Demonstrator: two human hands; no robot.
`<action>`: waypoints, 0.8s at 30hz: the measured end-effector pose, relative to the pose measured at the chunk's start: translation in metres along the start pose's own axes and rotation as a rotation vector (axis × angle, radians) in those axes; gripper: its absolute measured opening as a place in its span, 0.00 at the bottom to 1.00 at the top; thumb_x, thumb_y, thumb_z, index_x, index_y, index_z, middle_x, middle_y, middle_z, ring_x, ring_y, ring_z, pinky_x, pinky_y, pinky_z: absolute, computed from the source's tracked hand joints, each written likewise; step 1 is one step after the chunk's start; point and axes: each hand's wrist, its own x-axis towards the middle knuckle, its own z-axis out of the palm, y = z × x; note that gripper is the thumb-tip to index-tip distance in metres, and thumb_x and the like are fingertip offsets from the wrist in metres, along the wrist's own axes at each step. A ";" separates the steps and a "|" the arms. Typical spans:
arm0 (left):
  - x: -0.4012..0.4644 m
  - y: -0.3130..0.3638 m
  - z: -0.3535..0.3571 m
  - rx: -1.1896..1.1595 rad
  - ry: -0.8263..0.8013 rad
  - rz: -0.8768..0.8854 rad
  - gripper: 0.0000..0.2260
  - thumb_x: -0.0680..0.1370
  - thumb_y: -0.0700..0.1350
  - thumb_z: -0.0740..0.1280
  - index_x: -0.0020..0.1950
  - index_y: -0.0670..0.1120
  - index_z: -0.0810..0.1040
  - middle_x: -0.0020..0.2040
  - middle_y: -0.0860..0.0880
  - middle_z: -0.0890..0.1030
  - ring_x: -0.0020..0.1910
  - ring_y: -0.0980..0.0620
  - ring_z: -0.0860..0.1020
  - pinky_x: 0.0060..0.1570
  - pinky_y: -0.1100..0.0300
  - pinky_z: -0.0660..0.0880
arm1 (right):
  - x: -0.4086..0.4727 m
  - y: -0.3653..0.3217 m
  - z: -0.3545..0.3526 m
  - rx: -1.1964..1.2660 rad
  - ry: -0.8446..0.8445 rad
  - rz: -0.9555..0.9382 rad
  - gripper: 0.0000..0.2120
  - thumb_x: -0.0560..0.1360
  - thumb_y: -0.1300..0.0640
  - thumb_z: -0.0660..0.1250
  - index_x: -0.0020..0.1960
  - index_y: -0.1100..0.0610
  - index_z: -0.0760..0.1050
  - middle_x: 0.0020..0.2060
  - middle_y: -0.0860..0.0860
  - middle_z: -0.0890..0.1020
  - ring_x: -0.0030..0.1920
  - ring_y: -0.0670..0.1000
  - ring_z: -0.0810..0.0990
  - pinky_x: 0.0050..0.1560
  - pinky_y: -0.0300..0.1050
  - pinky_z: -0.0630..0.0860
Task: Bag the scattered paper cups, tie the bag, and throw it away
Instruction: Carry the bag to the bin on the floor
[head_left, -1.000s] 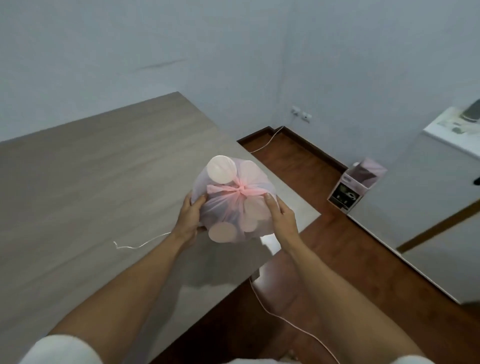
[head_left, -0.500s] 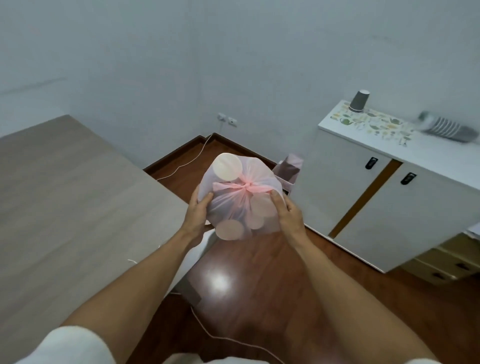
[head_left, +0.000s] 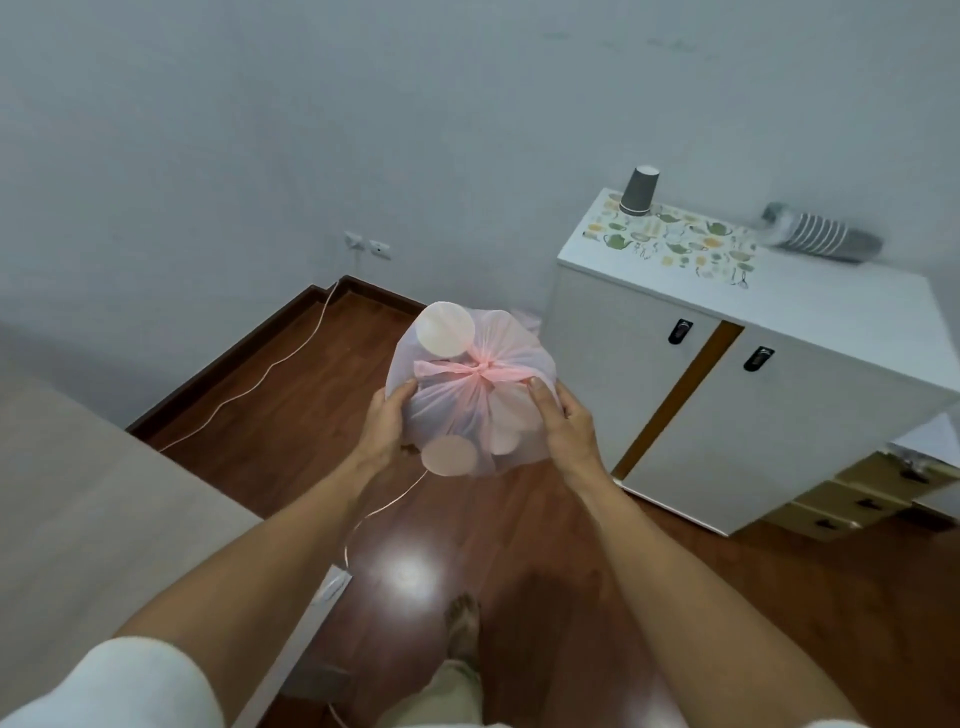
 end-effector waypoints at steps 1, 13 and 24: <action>0.023 0.008 0.007 0.010 -0.005 0.007 0.20 0.76 0.60 0.67 0.63 0.50 0.76 0.60 0.44 0.82 0.57 0.39 0.82 0.53 0.29 0.78 | 0.023 -0.002 0.004 0.003 -0.002 0.008 0.27 0.75 0.31 0.66 0.67 0.46 0.79 0.61 0.46 0.83 0.62 0.50 0.80 0.67 0.54 0.76; 0.233 0.107 0.049 0.032 -0.002 -0.015 0.23 0.74 0.62 0.68 0.65 0.52 0.72 0.60 0.50 0.79 0.56 0.46 0.80 0.49 0.39 0.82 | 0.245 -0.045 0.060 0.054 -0.060 0.059 0.26 0.73 0.30 0.67 0.66 0.42 0.79 0.60 0.42 0.83 0.60 0.45 0.81 0.67 0.54 0.77; 0.377 0.163 0.071 0.010 0.060 -0.050 0.31 0.71 0.63 0.69 0.70 0.53 0.68 0.61 0.52 0.77 0.58 0.46 0.79 0.52 0.37 0.80 | 0.405 -0.055 0.110 0.044 -0.130 0.088 0.29 0.73 0.29 0.67 0.68 0.43 0.78 0.62 0.43 0.83 0.63 0.47 0.80 0.69 0.54 0.75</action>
